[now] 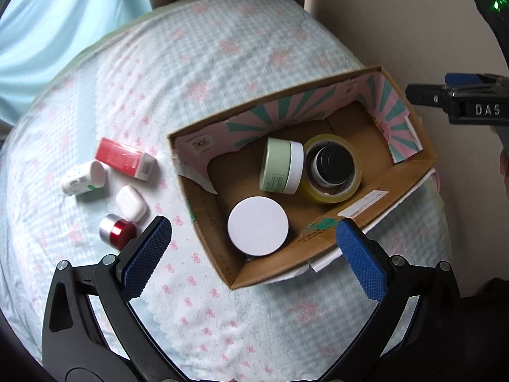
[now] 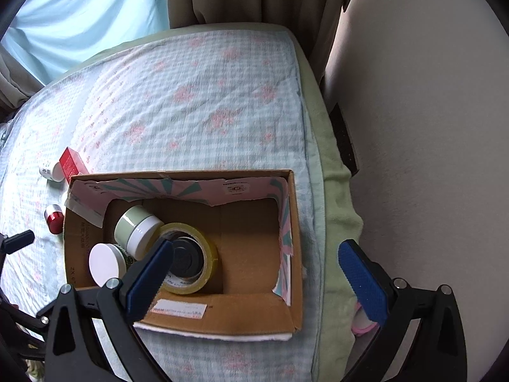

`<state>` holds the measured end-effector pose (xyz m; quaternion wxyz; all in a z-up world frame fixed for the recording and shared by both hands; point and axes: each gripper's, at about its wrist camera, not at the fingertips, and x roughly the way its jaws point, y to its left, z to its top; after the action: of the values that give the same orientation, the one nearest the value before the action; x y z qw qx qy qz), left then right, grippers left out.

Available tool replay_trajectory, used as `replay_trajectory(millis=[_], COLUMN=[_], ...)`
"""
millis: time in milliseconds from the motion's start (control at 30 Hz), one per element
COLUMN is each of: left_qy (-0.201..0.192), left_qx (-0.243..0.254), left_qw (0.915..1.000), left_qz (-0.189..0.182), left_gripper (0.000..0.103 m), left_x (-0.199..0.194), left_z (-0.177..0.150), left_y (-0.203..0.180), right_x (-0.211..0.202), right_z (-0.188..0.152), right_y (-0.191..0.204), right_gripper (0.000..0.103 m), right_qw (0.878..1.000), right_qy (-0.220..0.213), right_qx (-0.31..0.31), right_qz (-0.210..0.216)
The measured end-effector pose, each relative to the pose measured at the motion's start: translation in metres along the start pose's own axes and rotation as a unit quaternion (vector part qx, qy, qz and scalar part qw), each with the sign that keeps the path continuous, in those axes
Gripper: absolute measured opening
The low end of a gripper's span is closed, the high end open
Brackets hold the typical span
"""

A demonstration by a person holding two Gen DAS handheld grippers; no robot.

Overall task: Organize rigid objects
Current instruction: 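Open both tools to release the jar and tape roll into the box, then move both tools back toward the pill bottle, red box and small items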

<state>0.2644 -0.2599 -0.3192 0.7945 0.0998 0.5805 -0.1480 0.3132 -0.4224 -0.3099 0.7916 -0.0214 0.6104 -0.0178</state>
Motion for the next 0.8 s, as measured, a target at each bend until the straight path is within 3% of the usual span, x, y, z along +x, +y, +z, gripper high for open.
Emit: replay_trajectory(millis=[233, 600, 800], left_qy=[-0.031, -0.078, -0.094], left_qx=[-0.028, -0.075, -0.074], left_qw=[0.9991, 0.9931, 0.9914], left_qz=[0.008, 0.044, 0.053], left_gripper=[0.103, 0.103, 0.103], left_x=[-0.061, -0.146, -0.176], left_z=[-0.017, -0.082, -0.115], left_y=[0.014, 0.069, 0.102], right_x=[-0.055, -0.132, -0.171], right_z=[-0.01, -0.028, -0.042], right_y=[0.014, 0.062, 0.1], right_gripper=[0.103, 0.103, 0.103], right_qw=[0.999, 0.996, 0.993], right_qy=[-0.034, -0.089, -0.115], right_qx=[-0.008, -0.005, -0.022], right_qz=[-0.023, 0.013, 0.025])
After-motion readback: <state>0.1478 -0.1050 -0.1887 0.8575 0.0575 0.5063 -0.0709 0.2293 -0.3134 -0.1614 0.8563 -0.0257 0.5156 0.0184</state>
